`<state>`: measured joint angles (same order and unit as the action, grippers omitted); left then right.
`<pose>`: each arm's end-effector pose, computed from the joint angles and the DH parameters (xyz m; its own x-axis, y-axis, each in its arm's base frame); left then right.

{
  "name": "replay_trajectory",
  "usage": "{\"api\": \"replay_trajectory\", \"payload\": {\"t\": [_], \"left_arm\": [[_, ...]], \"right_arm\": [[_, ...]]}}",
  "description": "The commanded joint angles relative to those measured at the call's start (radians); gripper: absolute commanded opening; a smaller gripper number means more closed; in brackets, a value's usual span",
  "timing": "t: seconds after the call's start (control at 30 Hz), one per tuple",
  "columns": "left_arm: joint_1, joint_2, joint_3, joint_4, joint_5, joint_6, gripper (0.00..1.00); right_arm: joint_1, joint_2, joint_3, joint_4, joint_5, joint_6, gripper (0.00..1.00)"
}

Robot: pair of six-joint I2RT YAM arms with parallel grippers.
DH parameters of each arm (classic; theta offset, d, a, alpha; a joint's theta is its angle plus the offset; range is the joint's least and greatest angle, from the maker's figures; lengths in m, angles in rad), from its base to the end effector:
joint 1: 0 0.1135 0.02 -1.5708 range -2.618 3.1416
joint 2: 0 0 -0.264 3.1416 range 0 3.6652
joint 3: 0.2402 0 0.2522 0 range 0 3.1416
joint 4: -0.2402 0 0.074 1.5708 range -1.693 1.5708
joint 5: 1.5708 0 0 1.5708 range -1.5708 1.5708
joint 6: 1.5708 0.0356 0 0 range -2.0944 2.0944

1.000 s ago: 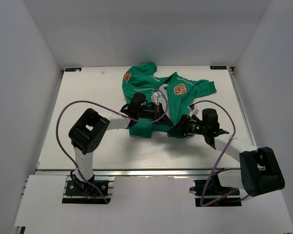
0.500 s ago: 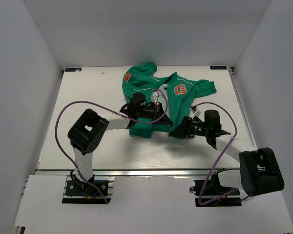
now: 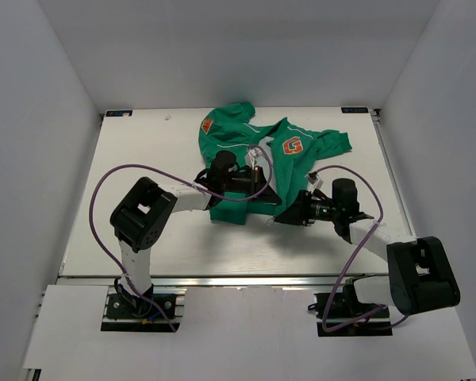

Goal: Zip up the jacket

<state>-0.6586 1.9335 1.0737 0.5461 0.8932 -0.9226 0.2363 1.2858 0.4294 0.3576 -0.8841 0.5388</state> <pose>0.3078 -0.2732 0.1841 -0.9204 0.0803 -0.3826 0.3909 0.1761 -0.9034 0.2234 0.0821 0.1749 -0.8141 0.1386 -0.5639 -0.4555 0.4500 0.7681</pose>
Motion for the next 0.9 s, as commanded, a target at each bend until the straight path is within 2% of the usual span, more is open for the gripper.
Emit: {"api": "replay_trajectory", "payload": {"t": [0.0, 0.03, 0.17, 0.27, 0.43, 0.5, 0.57, 0.6, 0.63, 0.67, 0.7, 0.73, 0.77, 0.8, 0.83, 0.87], "left_arm": [[-0.007, -0.065, -0.004, 0.014, 0.001, 0.007, 0.00], [-0.007, -0.065, -0.006, 0.014, 0.001, 0.007, 0.00], [-0.007, -0.067, -0.009, 0.015, -0.002, 0.007, 0.00], [-0.007, -0.065, -0.012, 0.015, -0.002, 0.008, 0.00], [-0.007, -0.067, -0.014, 0.009, -0.005, 0.011, 0.00], [-0.007, -0.065, -0.006, -0.001, -0.010, 0.016, 0.00], [-0.007, -0.067, 0.009, -0.063, -0.019, 0.045, 0.00], [-0.007, -0.068, 0.032, -0.143, -0.028, 0.085, 0.00], [-0.007, -0.071, 0.046, -0.194, -0.039, 0.109, 0.07], [-0.007, -0.077, 0.058, -0.246, -0.052, 0.138, 0.30], [-0.007, -0.097, 0.081, -0.309, -0.089, 0.201, 0.46], [-0.007, -0.114, 0.089, -0.434, -0.118, 0.234, 0.54], [-0.007, -0.132, 0.091, -0.493, -0.153, 0.267, 0.60], [-0.007, -0.158, 0.091, -0.611, -0.231, 0.316, 0.71], [-0.007, -0.215, 0.078, -0.612, -0.232, 0.336, 0.75], [-0.007, -0.249, 0.071, -0.717, -0.313, 0.359, 0.81]], "right_arm": [[-0.003, 0.006, 0.032, 0.067, -0.050, 0.006, 0.53], [-0.003, 0.006, 0.031, 0.070, -0.049, 0.009, 0.52], [-0.003, 0.007, 0.028, 0.087, -0.053, 0.018, 0.31], [-0.003, 0.017, 0.029, 0.101, -0.062, 0.026, 0.29], [-0.003, 0.018, 0.032, 0.106, -0.061, 0.026, 0.14], [-0.003, 0.018, 0.034, 0.101, -0.059, 0.026, 0.00], [-0.002, 0.014, 0.037, 0.087, -0.049, 0.024, 0.00], [-0.003, 0.010, 0.035, 0.077, -0.039, 0.023, 0.00], [-0.003, 0.006, 0.042, 0.045, -0.033, 0.017, 0.00], [-0.002, -0.006, 0.046, 0.018, -0.010, 0.012, 0.00], [-0.003, -0.016, 0.051, -0.014, 0.006, 0.003, 0.00], [-0.003, -0.026, 0.057, -0.095, 0.060, -0.028, 0.00], [-0.003, -0.046, 0.066, -0.132, 0.086, -0.045, 0.00], [-0.005, -0.057, 0.068, -0.158, 0.106, -0.059, 0.00], [-0.008, -0.078, 0.066, -0.199, 0.141, -0.074, 0.00], [-0.011, -0.088, 0.063, -0.215, 0.154, -0.077, 0.00]]}}
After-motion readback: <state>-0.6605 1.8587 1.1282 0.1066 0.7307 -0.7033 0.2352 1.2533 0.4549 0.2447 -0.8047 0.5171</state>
